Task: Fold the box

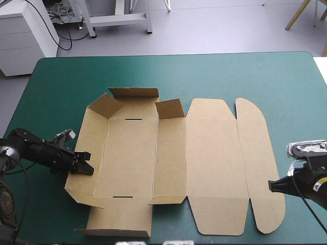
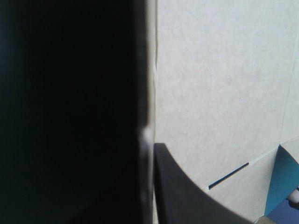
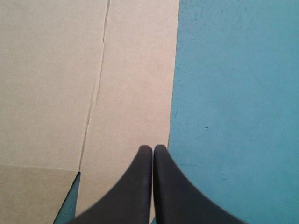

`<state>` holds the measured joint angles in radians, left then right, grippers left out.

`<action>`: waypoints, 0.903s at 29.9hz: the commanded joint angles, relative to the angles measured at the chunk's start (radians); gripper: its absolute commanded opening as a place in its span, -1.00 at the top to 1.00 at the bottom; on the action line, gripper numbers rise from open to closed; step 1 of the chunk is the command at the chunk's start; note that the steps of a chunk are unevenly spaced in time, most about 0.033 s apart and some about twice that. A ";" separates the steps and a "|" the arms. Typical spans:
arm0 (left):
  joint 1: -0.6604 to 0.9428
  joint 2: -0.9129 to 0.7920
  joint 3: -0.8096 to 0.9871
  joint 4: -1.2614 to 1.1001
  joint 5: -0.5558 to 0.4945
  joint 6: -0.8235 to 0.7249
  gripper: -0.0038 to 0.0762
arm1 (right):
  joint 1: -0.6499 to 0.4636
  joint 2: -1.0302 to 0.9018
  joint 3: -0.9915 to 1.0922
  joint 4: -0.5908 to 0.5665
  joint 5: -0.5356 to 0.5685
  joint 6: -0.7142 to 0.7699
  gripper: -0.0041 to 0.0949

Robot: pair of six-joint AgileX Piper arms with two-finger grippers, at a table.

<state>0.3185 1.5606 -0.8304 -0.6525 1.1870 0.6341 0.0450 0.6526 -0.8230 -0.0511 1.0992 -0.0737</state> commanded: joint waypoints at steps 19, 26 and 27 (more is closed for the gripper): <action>-0.443 -0.030 -0.518 0.390 -0.069 -0.105 0.93 | -0.008 0.000 -0.023 0.010 -0.100 -0.004 0.95; -0.697 -0.030 -0.690 0.603 -0.267 -0.107 0.93 | -0.008 0.000 -0.023 0.023 -0.133 -0.002 0.95; -0.732 -0.030 -0.697 0.641 -0.297 -0.102 0.93 | -0.008 0.000 -0.023 0.030 -0.137 -0.002 0.95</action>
<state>-0.3333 1.5719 -1.4664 -0.0866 1.0198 0.5215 0.0450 0.6526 -0.8230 -0.0343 1.0307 -0.0737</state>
